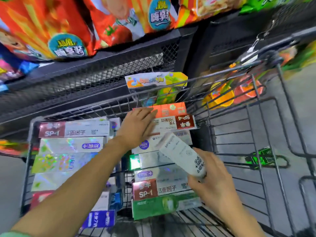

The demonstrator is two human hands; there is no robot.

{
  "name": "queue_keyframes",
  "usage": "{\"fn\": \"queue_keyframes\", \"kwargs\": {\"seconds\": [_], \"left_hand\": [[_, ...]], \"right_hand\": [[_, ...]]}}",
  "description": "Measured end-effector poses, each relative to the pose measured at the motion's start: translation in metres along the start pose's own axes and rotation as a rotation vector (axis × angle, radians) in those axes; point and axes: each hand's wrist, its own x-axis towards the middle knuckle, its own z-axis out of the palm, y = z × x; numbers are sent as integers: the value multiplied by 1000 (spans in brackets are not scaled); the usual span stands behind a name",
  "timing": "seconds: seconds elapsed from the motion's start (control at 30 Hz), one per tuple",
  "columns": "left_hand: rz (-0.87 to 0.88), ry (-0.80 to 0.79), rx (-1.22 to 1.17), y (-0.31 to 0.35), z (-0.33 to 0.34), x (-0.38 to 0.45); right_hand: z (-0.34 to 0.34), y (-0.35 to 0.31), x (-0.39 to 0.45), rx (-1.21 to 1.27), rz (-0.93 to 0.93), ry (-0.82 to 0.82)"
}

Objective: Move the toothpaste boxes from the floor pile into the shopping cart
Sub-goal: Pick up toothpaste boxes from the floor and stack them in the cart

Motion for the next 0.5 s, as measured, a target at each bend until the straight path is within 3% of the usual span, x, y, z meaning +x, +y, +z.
{"fn": "queue_keyframes", "kwargs": {"seconds": [0.1,0.2,0.5], "left_hand": [[-39,100,29,-16,-10,-36],[-120,68,84,-31,-15,-68],[-233,-90,143,-27,-13,-100]], "right_hand": [[7,-4,35,-266,-226,-51],[28,-2,79,-510,-421,-82],[64,-6,115,-689,-518,-26]]}}
